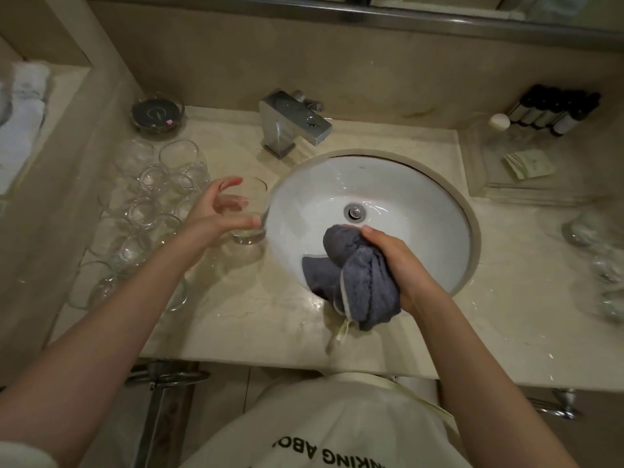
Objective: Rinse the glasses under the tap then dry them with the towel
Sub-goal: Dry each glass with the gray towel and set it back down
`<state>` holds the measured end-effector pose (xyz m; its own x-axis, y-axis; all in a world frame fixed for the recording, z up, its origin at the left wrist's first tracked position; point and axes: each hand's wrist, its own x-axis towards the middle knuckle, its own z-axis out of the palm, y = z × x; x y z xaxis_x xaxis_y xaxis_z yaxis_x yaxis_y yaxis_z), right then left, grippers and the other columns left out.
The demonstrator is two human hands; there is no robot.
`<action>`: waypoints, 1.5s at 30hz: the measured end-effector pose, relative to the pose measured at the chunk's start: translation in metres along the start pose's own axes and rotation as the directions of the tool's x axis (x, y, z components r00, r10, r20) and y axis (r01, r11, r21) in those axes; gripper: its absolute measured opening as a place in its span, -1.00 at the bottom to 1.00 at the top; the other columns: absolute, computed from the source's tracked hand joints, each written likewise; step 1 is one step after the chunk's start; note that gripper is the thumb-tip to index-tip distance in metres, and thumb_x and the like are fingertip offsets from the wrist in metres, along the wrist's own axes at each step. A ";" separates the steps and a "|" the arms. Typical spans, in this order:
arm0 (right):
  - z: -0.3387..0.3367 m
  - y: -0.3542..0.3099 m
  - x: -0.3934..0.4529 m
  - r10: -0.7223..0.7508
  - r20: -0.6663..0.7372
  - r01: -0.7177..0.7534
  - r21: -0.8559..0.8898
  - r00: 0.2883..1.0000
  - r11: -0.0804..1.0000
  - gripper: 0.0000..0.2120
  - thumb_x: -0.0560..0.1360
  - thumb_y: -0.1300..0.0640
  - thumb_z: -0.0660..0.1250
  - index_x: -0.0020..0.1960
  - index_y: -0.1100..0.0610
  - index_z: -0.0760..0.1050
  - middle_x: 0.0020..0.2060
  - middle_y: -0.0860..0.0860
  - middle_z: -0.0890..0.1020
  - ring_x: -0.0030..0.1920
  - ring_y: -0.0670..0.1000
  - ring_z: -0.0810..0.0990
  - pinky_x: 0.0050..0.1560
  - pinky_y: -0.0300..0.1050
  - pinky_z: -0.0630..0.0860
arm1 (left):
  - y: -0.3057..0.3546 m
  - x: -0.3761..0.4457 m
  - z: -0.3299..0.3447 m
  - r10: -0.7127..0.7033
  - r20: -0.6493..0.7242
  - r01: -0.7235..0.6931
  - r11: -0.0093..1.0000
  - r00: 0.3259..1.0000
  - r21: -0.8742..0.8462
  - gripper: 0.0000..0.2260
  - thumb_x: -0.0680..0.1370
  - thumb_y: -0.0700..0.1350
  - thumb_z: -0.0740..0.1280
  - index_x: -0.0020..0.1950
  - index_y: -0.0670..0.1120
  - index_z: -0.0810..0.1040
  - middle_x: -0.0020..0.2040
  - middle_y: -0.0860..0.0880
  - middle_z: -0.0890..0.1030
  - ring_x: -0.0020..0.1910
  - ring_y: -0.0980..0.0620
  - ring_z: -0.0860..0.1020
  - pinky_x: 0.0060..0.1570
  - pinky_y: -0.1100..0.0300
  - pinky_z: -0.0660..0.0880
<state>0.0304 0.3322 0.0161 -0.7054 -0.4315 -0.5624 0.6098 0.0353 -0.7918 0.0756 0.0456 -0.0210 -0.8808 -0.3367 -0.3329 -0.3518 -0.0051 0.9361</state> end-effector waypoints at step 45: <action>-0.093 0.032 -0.016 -0.018 -0.220 0.072 0.241 0.975 0.968 -0.81 0.59 0.16 0.24 0.04 0.16 0.62 -0.04 0.10 0.69 0.03 0.07 0.64 0.17 -0.02 0.52 | 0.036 0.016 0.152 0.241 0.015 -0.223 0.875 0.971 0.430 -0.80 0.54 -0.08 0.41 0.10 -0.15 0.62 -0.04 0.00 0.63 -0.15 0.18 0.55 -0.13 0.48 0.39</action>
<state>0.0272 0.4237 -0.0224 -0.7785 -0.2229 -0.5867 0.6263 -0.2143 -0.7496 0.0008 0.1833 -0.0104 -0.9442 -0.3141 -0.0995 -0.2472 0.4754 0.8443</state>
